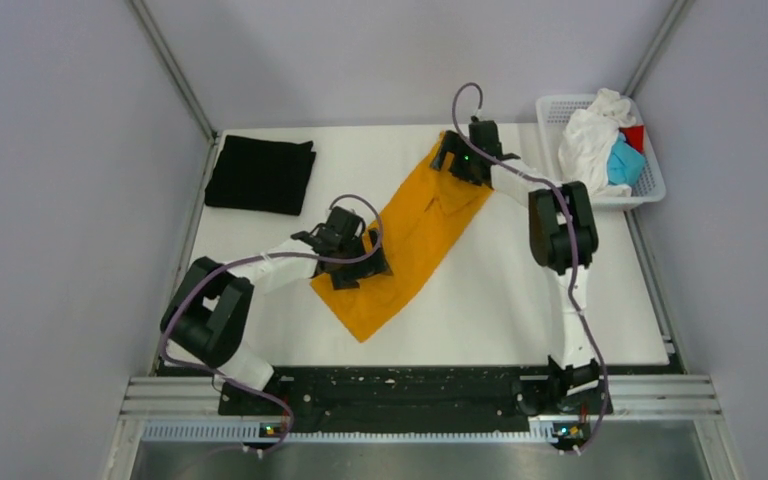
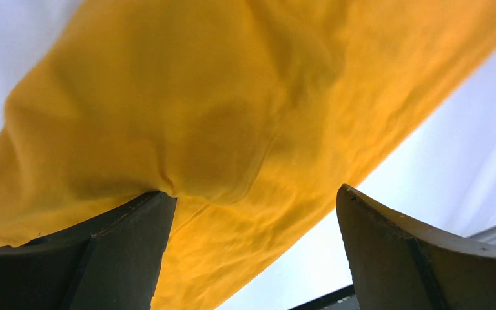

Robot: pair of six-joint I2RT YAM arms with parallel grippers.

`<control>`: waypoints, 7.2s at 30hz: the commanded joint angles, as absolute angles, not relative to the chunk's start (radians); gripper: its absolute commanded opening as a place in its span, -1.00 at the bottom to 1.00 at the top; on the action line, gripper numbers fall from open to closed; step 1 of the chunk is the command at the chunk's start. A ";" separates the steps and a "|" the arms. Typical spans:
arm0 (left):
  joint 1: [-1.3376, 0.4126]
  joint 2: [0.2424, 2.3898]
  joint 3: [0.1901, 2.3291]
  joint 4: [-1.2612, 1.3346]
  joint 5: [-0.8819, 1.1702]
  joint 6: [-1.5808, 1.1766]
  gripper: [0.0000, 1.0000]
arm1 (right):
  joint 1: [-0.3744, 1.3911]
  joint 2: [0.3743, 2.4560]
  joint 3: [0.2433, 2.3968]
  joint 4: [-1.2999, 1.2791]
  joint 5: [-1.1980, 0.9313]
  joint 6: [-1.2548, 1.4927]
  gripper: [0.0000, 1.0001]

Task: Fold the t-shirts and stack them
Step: Rotate the tshirt 90 degrees, then grab the bottom of the folded rectangular tshirt with both arms, then fold the folded rectangular tshirt in 1/3 of the way, then grab one side of the 2/3 rectangular tshirt with both arms

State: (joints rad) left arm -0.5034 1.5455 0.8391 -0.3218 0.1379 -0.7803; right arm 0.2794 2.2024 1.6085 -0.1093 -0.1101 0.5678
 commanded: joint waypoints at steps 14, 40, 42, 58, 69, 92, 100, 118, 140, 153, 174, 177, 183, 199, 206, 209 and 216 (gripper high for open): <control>-0.774 1.724 1.063 -0.266 0.205 -0.946 0.97 | 0.396 2.713 2.471 0.038 -0.255 0.580 0.98; -0.554 1.237 0.696 -0.566 0.071 -0.757 0.73 | 0.828 1.343 0.847 -0.439 0.068 0.675 0.84; -0.554 1.288 0.711 -0.579 0.090 -0.744 0.60 | 0.871 1.350 0.829 -0.433 0.076 0.716 0.83; -0.549 1.486 0.678 -0.473 0.081 -0.725 -0.02 | 1.031 1.488 0.766 -0.370 0.104 0.834 0.45; -0.547 1.546 0.689 -0.421 0.150 -0.703 -1.00 | 1.037 1.516 0.682 -0.312 0.114 0.848 -0.09; -0.689 1.113 0.635 -0.522 0.231 -0.831 -1.00 | 1.038 1.092 0.555 -0.315 -0.104 0.879 -1.00; -0.649 1.305 0.920 -0.525 0.087 -0.741 -1.00 | 0.846 1.115 0.693 -0.281 -0.076 0.751 -1.00; -0.464 1.801 1.456 -0.505 0.091 -0.597 -1.00 | 0.512 1.411 0.913 -0.103 -0.163 0.541 -1.00; -0.382 2.101 1.731 -0.548 0.172 -0.525 -1.00 | 0.371 1.713 1.091 -0.008 -0.207 0.479 -1.00; -0.368 2.077 1.760 -0.603 0.154 -0.546 0.97 | 0.342 1.735 1.163 -0.045 -0.173 0.460 0.77; -0.372 1.832 1.135 -0.403 0.288 -0.701 0.29 | 0.359 1.482 0.708 -0.041 -0.363 0.541 0.94; -0.374 1.833 1.121 -0.402 0.292 -0.703 0.01 | 0.361 1.492 0.699 -0.042 -0.360 0.554 0.93; -0.382 1.836 1.092 -0.377 0.319 -0.707 -0.25 | 0.364 1.494 0.677 -0.033 -0.352 0.567 0.90; -0.384 1.806 1.038 -0.348 0.328 -0.729 -1.00 | 0.470 1.552 0.712 -0.125 -0.310 0.479 0.20; -0.387 1.804 1.008 -0.298 0.342 -0.757 -1.00 | 0.479 1.587 0.707 -0.084 -0.303 0.471 -0.10; -0.389 1.793 0.991 -0.285 0.347 -0.763 -1.00 | 0.480 1.591 0.700 -0.072 -0.293 0.467 -0.36; -0.396 1.677 0.940 -0.328 0.343 -0.758 -1.00 | 0.488 1.523 0.690 -0.142 -0.388 0.424 -1.00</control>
State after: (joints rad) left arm -0.3843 1.7760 0.9833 -0.2771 0.3557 -0.7650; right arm 0.4648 1.5696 0.7002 -0.0589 -0.3237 0.4782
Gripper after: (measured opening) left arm 0.012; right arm 0.016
